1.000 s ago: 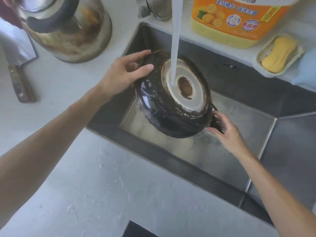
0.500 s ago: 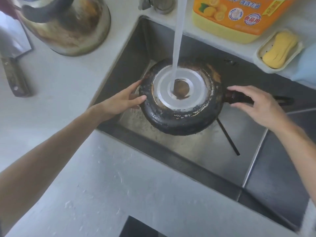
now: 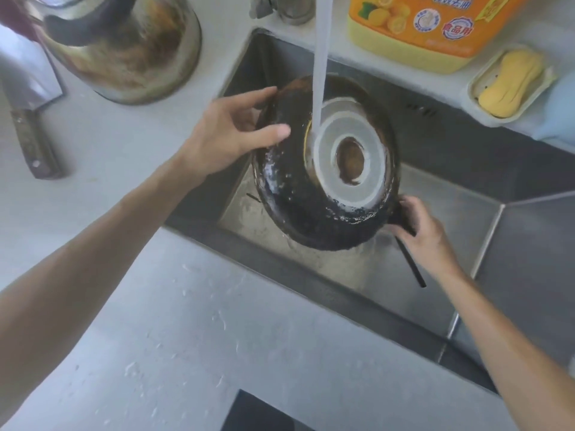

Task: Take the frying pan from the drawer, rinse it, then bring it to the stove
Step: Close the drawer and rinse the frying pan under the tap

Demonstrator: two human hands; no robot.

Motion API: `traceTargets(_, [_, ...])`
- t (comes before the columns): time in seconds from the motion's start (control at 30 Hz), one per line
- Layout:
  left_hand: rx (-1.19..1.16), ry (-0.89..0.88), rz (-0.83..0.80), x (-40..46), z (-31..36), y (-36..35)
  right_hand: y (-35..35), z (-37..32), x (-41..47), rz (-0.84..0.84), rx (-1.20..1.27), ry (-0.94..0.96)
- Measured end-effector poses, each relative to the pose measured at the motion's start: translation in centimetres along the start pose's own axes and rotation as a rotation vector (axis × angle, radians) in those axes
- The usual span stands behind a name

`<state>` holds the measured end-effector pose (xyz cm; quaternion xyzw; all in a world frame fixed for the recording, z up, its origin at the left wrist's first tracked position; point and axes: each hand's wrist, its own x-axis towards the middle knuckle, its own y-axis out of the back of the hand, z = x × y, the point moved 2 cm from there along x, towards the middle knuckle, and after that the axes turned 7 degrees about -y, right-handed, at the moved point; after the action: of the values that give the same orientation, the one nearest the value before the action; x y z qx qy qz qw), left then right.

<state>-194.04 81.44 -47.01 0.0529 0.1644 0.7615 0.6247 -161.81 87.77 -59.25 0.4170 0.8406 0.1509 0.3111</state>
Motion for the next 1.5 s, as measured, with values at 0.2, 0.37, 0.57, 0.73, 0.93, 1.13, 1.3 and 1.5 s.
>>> traceTargets(0.2, [0.123,0.197,0.093,0.9,-0.9,0.4,-0.2,-0.2,0.7,-0.154,-0.014,-0.006])
traceTargets(0.37, [-0.014,0.285,-0.155,-1.5,-5.1,0.3,5.7,-2.7,3.2,-0.109,-0.231,0.098])
traceTargets(0.57, [-0.127,0.284,-0.341,-3.6,-7.3,-1.7,9.8,-6.1,3.7,-0.013,-0.533,0.309])
traceTargets(0.73, [-0.032,0.204,-0.293,-3.5,-7.0,-1.4,8.9,-4.8,2.5,0.139,-0.55,0.336])
traceTargets(0.93, [0.027,0.117,-0.169,-2.7,-4.2,0.4,4.1,-1.2,0.7,0.182,-0.269,0.157])
traceTargets(1.13, [0.082,0.069,-0.016,-0.7,1.3,-0.1,-1.2,0.2,-0.1,-0.152,-0.018,-0.032])
traceTargets(1.3, [0.144,0.295,0.046,-0.4,-1.5,1.6,0.5,-0.9,1.5,-0.24,-0.041,-0.034])
traceTargets(1.5, [-0.158,0.342,-0.1,-4.4,-6.7,1.0,5.4,-4.8,3.8,-0.132,-0.201,0.131])
